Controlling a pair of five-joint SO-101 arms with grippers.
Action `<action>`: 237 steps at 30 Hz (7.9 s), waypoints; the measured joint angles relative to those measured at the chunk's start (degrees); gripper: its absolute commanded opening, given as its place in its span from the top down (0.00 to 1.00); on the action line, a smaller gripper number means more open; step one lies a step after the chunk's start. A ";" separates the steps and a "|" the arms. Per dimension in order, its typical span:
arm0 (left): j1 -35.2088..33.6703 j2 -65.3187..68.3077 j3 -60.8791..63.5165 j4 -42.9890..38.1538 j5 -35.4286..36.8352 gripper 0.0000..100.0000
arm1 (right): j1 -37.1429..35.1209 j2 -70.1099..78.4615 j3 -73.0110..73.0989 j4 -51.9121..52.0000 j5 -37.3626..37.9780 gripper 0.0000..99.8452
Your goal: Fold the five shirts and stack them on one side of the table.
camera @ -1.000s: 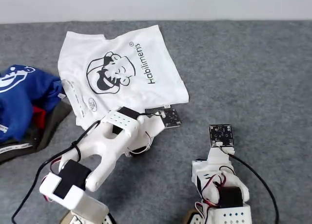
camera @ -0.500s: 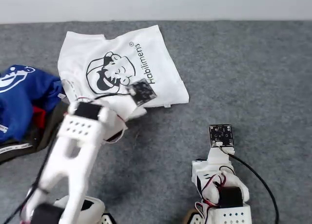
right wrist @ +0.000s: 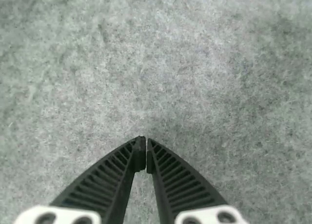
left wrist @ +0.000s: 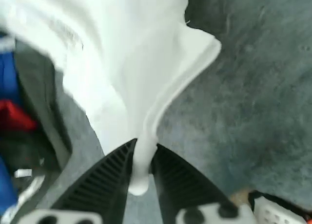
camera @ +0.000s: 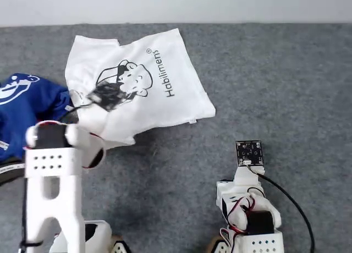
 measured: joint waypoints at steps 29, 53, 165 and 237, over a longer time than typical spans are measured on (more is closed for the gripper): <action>-11.60 -12.13 3.25 3.78 0.00 0.99 | -24.88 0.00 0.00 0.00 0.00 0.99; -11.60 -12.22 3.52 3.78 4.13 0.99 | -4.31 16.35 -16.09 -11.25 28.40 0.99; -11.52 -13.45 -55.12 -37.10 -0.26 0.99 | 8.62 53.71 -111.30 -5.98 53.63 0.99; 8.62 32.53 -27.78 -55.03 -18.29 0.99 | 16.44 98.99 -77.27 -41.67 61.63 0.99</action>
